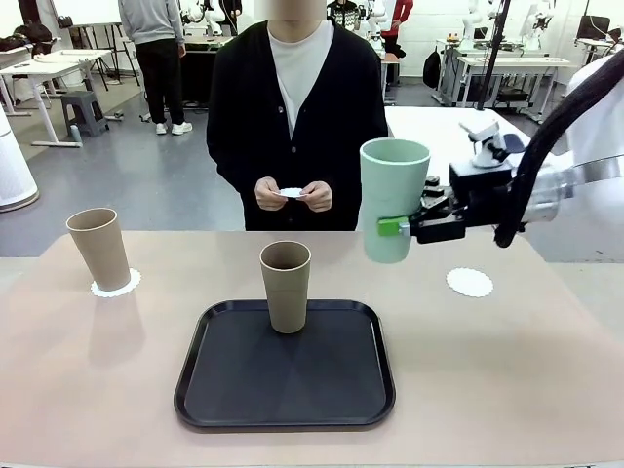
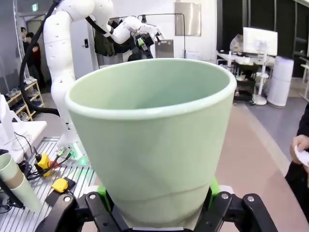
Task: Place coasters on the table and set cups on them.
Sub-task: Take one Reusable plastic cup from the Flat Tray and place it on a coaster set by the human.
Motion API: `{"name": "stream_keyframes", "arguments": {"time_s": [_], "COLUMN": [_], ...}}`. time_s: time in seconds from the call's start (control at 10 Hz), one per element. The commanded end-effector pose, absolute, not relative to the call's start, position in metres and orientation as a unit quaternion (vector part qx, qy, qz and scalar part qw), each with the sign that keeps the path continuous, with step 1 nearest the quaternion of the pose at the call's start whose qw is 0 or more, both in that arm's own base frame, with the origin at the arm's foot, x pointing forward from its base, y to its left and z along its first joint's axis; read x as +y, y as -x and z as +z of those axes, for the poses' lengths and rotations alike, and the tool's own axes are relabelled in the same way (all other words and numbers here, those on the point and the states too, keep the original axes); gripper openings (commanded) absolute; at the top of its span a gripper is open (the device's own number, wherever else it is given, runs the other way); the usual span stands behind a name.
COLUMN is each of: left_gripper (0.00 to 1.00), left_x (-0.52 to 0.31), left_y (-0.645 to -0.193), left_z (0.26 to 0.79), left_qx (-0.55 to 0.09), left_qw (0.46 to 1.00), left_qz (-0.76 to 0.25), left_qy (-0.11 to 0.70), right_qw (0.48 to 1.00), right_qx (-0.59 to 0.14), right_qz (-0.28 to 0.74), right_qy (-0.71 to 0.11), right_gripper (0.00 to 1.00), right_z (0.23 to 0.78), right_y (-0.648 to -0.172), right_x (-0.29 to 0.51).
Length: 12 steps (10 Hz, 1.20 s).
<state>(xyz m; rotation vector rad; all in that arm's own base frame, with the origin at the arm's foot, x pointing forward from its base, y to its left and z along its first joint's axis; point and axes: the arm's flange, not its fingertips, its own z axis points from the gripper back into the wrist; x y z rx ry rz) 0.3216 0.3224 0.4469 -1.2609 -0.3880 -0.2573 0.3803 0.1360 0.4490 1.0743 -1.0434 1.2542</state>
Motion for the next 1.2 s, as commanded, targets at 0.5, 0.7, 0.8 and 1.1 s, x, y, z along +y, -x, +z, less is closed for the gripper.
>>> {"name": "stream_keyframes", "arguments": {"time_s": [0.5,0.7,0.8,1.1], "left_gripper": [1.0,1.0,1.0,1.0], "left_x": [0.322,0.322,0.322,0.322], "left_y": [-0.319,-0.319,-0.319,-0.319], "left_z": [0.449,0.449,0.449,0.449], "left_qx": [-0.181,-0.181,-0.181,-0.181], "left_qw": [0.782,0.782,0.782,0.782], "left_qz": [-0.119,-0.119,-0.119,-0.119], "left_qy": [0.585,0.585,0.585,0.585], "right_qw": [0.563,0.563,0.585,0.625], "right_qx": [-0.443,-0.471,-0.502,-0.527], "right_qz": [0.533,0.5,0.475,0.431], "right_qy": [-0.45,-0.46,-0.425,-0.382], "right_gripper": [0.83,0.83,0.83,0.83], "right_z": [0.45,0.462,0.464,0.485], "right_y": [-0.373,-0.43,-0.455,-0.503], "right_x": [0.134,0.063,0.022,-0.071]}}
